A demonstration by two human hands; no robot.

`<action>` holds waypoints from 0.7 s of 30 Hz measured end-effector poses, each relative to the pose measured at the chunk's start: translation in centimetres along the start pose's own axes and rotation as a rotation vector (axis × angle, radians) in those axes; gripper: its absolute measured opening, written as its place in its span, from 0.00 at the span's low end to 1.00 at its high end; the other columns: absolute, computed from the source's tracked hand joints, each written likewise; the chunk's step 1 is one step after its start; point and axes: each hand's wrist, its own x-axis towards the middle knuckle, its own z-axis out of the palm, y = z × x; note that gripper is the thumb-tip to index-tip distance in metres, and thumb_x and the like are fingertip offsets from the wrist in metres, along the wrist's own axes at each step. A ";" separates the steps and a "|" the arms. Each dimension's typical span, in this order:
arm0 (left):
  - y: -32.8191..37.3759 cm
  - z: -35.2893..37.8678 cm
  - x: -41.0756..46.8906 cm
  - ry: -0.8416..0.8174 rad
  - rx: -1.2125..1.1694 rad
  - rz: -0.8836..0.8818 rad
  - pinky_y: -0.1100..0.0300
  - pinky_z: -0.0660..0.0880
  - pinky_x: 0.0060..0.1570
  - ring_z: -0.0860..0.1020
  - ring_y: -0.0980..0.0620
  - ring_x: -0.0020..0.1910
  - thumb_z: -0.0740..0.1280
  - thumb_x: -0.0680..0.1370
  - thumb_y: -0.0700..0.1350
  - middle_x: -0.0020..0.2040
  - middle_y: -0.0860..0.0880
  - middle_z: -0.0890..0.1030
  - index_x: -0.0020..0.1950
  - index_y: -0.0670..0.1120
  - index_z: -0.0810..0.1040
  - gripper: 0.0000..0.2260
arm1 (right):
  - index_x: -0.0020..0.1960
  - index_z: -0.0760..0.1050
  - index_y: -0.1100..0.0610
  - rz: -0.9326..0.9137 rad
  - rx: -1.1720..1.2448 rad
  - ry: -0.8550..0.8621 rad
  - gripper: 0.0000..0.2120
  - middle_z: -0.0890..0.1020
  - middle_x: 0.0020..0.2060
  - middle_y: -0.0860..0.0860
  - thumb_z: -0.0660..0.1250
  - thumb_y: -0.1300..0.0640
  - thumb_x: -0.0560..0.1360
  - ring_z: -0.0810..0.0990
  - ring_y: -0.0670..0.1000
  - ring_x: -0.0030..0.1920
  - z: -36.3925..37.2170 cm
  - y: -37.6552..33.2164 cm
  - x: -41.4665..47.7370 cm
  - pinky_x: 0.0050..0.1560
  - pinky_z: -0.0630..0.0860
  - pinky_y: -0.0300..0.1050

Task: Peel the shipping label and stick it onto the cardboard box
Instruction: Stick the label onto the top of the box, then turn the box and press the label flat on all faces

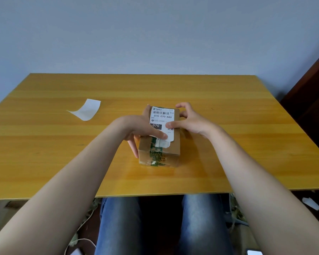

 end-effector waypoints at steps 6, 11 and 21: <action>-0.2 -0.4 -0.1 0.091 -0.019 -0.059 0.35 0.85 0.39 0.77 0.27 0.64 0.82 0.71 0.57 0.79 0.41 0.68 0.82 0.66 0.31 0.62 | 0.70 0.72 0.46 0.019 0.000 0.019 0.32 0.80 0.54 0.45 0.82 0.47 0.70 0.82 0.47 0.54 -0.2 -0.7 -0.7 0.46 0.74 0.42; -0.1 -0.6 -0.4 0.285 -0.028 0.012 0.38 0.85 0.35 0.70 0.32 0.72 0.81 0.70 0.58 0.81 0.44 0.59 0.85 0.63 0.41 0.58 | 0.65 0.73 0.48 0.092 0.058 0.177 0.32 0.80 0.52 0.45 0.83 0.44 0.68 0.80 0.45 0.48 0.2 -0.9 -0.8 0.40 0.72 0.42; 0.3 0.6 2.0 0.739 -0.008 0.392 0.48 0.73 0.67 0.71 0.35 0.71 0.82 0.71 0.51 0.81 0.42 0.49 0.84 0.52 0.56 0.49 | 0.68 0.68 0.50 0.160 0.001 0.339 0.38 0.79 0.58 0.47 0.78 0.34 0.68 0.80 0.51 0.54 0.7 -1.6 -1.4 0.51 0.81 0.52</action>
